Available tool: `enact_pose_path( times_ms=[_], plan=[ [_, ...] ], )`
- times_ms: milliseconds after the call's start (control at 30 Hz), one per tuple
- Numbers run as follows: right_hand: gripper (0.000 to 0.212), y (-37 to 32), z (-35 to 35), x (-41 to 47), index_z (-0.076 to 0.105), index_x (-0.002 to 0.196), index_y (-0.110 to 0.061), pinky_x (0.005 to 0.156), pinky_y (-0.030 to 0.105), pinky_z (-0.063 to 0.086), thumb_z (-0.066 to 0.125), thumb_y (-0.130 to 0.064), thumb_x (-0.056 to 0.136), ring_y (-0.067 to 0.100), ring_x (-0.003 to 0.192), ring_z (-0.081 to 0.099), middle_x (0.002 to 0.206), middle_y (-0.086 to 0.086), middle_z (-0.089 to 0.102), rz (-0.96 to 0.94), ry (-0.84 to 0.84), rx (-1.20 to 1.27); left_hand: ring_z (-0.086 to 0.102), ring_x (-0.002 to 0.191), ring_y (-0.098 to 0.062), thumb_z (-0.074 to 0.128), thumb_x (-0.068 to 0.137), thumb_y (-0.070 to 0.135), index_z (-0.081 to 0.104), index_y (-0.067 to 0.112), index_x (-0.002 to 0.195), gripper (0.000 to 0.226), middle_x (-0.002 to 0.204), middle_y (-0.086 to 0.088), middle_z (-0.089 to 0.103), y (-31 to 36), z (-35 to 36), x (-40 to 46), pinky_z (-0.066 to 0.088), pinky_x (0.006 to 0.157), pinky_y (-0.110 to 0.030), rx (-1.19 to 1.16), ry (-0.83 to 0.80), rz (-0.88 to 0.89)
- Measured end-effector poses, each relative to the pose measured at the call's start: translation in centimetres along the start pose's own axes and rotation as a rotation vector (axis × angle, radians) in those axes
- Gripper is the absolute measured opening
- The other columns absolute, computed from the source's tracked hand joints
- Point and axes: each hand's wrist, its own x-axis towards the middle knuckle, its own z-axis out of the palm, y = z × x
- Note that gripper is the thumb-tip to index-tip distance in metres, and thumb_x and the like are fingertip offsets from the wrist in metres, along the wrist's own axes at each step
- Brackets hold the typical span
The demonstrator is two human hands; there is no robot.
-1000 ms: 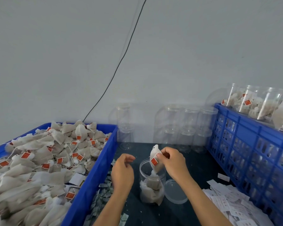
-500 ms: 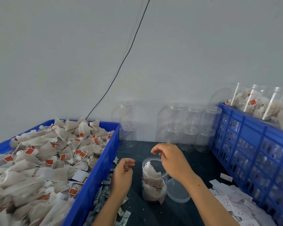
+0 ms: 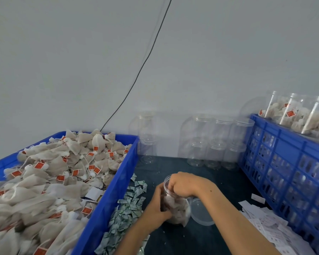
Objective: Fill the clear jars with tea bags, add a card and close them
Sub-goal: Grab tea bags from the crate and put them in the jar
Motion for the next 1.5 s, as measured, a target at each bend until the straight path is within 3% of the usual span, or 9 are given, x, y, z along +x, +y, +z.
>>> enact_pose_path(
  times_ms=[167,367,600,700,800,1000,1200,1367,1500],
  plan=[
    [0.052,2.6,1.4,-1.4,0.075,0.091,-0.021,0.087,0.022,0.052,0.035,0.012,0.082,0.002,0.091,0.066,0.095,-0.011,0.073,-0.1,0.564,0.413,0.051,0.121,-0.01,0.041,0.084,-0.02,0.052,0.024,0.117,0.055,0.128,0.005,0.053,-1.2,-2.7,0.3,0.046,0.09,-0.018,0.3,0.331,-0.067],
    [0.047,6.3,6.5,-1.8,0.069,0.073,-0.006,0.066,0.025,0.052,0.032,0.023,0.078,0.019,0.075,0.066,0.074,0.004,0.072,0.092,1.02,1.146,0.052,0.118,-0.017,0.061,0.094,0.029,0.055,0.019,0.123,0.032,0.125,0.001,0.056,-2.6,-4.3,1.0,0.047,0.096,-0.031,0.928,0.457,-0.233],
    [0.043,9.2,13.0,-1.5,0.065,0.07,0.002,0.065,0.03,0.048,0.03,0.026,0.078,0.027,0.07,0.058,0.069,0.015,0.067,0.351,1.049,1.319,0.06,0.093,-0.009,0.064,0.091,0.033,0.065,0.023,0.101,0.013,0.101,0.008,0.067,-1.6,-3.9,1.2,0.051,0.079,-0.025,0.931,0.562,-0.184],
    [0.043,9.4,13.3,-1.5,0.064,0.067,0.002,0.065,0.028,0.051,0.031,0.026,0.079,0.027,0.067,0.058,0.065,0.012,0.066,0.309,1.122,1.264,0.062,0.082,-0.003,0.072,0.085,0.033,0.071,0.028,0.095,0.012,0.091,0.014,0.07,0.5,-3.5,1.1,0.043,0.062,-0.016,0.626,0.712,-0.049],
    [0.043,9.3,12.8,-1.7,0.063,0.065,0.0,0.061,0.018,0.05,0.033,0.027,0.079,0.018,0.064,0.058,0.064,0.009,0.065,0.256,1.163,1.218,0.064,0.081,0.001,0.076,0.079,0.034,0.07,0.037,0.083,0.008,0.081,0.019,0.069,4.0,-2.9,1.5,0.049,0.07,-0.02,0.398,0.67,0.118],
    [0.043,9.4,13.2,-2.2,0.063,0.063,-0.002,0.066,0.028,0.048,0.034,0.026,0.077,0.014,0.064,0.057,0.066,0.007,0.065,0.256,1.152,1.2,0.054,0.091,0.001,0.068,0.08,0.051,0.073,0.04,0.091,0.016,0.088,0.021,0.068,7.7,-0.6,3.0,0.045,0.078,-0.02,0.779,0.362,0.208],
    [0.041,9.7,12.9,-3.0,0.063,0.063,-0.004,0.065,0.027,0.046,0.037,0.024,0.077,0.016,0.065,0.057,0.064,0.006,0.064,0.313,1.183,1.176,0.052,0.097,-0.004,0.061,0.093,0.029,0.07,0.035,0.106,0.016,0.102,0.018,0.067,6.4,0.5,3.1,0.041,0.078,-0.018,0.898,0.468,0.256],
    [0.036,12.1,10.6,-3.4,0.066,0.075,-0.01,0.067,0.019,0.044,0.045,0.018,0.082,0.016,0.081,0.063,0.081,0.0,0.068,0.456,1.199,0.989,0.054,0.11,-0.008,0.055,0.096,0.02,0.046,0.032,0.127,0.035,0.122,0.008,0.056,5.1,0.8,2.7,0.045,0.092,-0.024,0.239,0.425,0.291],
    [0.034,16.4,9.0,-3.0,0.065,0.104,-0.006,0.087,0.039,0.048,0.046,0.013,0.084,0.029,0.105,0.058,0.112,0.013,0.063,0.641,1.01,0.656,0.047,0.12,-0.01,0.078,0.077,0.002,0.015,0.03,0.138,0.092,0.131,-0.002,0.04,2.0,1.8,2.2,0.038,0.097,-0.016,-0.06,0.237,0.233]
  ],
)
